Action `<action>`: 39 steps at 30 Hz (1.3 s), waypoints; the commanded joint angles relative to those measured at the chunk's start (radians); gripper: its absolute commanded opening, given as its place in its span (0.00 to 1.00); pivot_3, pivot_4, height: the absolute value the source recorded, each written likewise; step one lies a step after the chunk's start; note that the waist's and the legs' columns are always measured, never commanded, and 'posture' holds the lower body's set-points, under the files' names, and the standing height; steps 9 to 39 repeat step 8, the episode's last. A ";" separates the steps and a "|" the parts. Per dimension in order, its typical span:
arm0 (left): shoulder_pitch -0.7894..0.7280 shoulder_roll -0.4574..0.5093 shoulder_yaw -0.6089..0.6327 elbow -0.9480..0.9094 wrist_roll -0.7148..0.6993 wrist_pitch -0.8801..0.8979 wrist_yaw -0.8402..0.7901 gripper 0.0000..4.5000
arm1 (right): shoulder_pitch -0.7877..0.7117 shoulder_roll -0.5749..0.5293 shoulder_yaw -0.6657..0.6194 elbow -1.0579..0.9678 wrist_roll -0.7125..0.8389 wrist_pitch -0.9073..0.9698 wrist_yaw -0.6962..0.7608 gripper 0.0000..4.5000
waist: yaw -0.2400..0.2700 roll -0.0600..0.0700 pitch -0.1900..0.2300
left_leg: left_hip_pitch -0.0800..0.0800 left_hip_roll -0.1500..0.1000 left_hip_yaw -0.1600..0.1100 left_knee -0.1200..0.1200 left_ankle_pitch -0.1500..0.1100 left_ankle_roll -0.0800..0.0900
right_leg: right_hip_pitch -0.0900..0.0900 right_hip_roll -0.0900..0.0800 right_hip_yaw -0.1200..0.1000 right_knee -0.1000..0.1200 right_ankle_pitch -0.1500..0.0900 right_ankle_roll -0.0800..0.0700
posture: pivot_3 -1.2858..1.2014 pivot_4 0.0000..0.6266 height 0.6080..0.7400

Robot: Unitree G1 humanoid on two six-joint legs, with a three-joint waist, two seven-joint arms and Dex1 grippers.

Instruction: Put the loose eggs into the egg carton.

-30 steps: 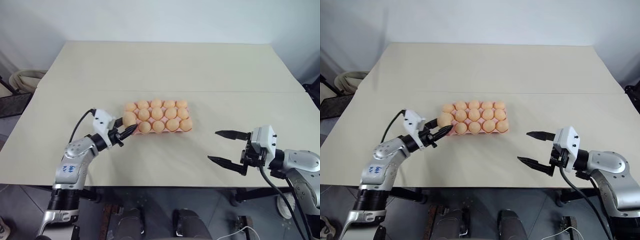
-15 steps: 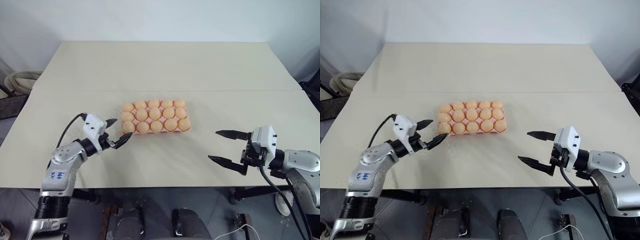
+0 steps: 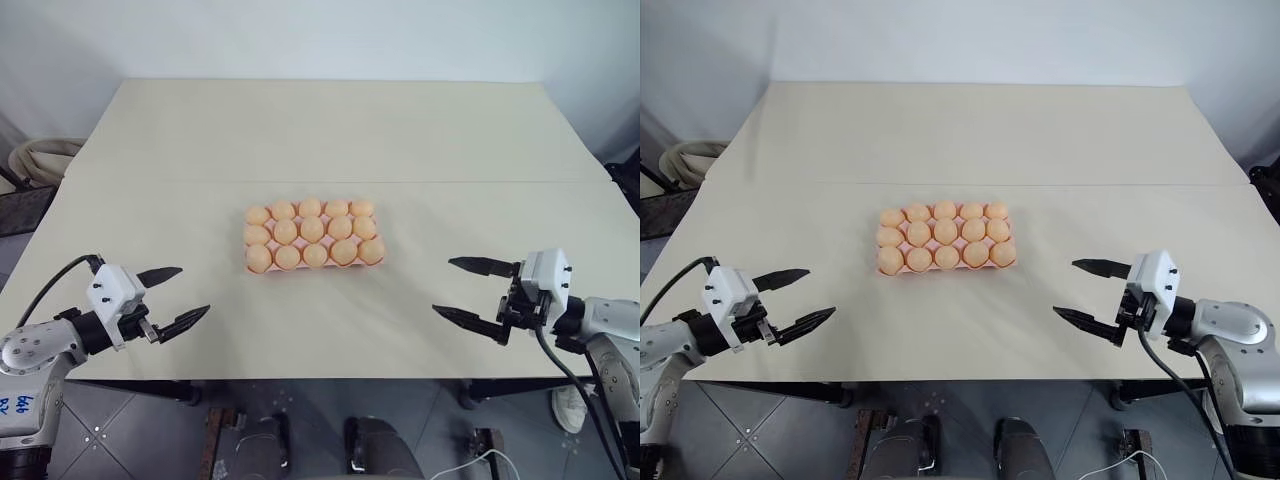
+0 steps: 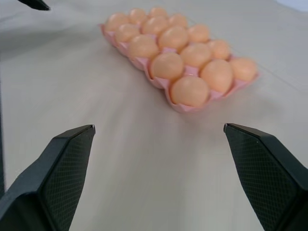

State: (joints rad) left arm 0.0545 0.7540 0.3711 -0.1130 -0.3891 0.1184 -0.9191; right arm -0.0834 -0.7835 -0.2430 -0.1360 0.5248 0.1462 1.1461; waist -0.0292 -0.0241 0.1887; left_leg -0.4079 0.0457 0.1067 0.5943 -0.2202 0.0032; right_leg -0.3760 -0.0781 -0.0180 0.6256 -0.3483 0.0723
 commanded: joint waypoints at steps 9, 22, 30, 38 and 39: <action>-0.003 0.007 -0.026 -0.073 0.024 -0.029 0.016 0.99 | 0.001 -0.011 -0.029 0.026 -0.028 -0.052 0.008 1.00 | -0.002 0.000 0.000 | 0.000 0.000 0.001 0.000 0.000 0.000 | 0.000 0.000 0.000 0.001 0.000 0.000 | 0.52 0.24 1.00; -0.003 0.007 -0.026 -0.073 0.024 -0.029 0.016 0.99 | 0.001 -0.011 -0.029 0.026 -0.028 -0.052 0.008 1.00 | -0.002 0.000 0.000 | 0.000 0.000 0.001 0.000 0.000 0.000 | 0.000 0.000 0.000 0.001 0.000 0.000 | 0.52 0.24 1.00; -0.003 0.007 -0.026 -0.073 0.024 -0.029 0.016 0.99 | 0.001 -0.011 -0.029 0.026 -0.028 -0.052 0.008 1.00 | -0.002 0.000 0.000 | 0.000 0.000 0.001 0.000 0.000 0.000 | 0.000 0.000 0.000 0.001 0.000 0.000 | 0.52 0.24 1.00; -0.003 0.007 -0.026 -0.073 0.024 -0.029 0.016 0.99 | 0.001 -0.011 -0.029 0.026 -0.028 -0.052 0.008 1.00 | -0.002 0.000 0.000 | 0.000 0.000 0.001 0.000 0.000 0.000 | 0.000 0.000 0.000 0.001 0.000 0.000 | 0.52 0.24 1.00; -0.003 0.007 -0.026 -0.073 0.024 -0.029 0.016 0.99 | 0.001 -0.011 -0.029 0.026 -0.028 -0.052 0.008 1.00 | -0.002 0.000 0.000 | 0.000 0.000 0.001 0.000 0.000 0.000 | 0.000 0.000 0.000 0.001 0.000 0.000 | 0.52 0.24 1.00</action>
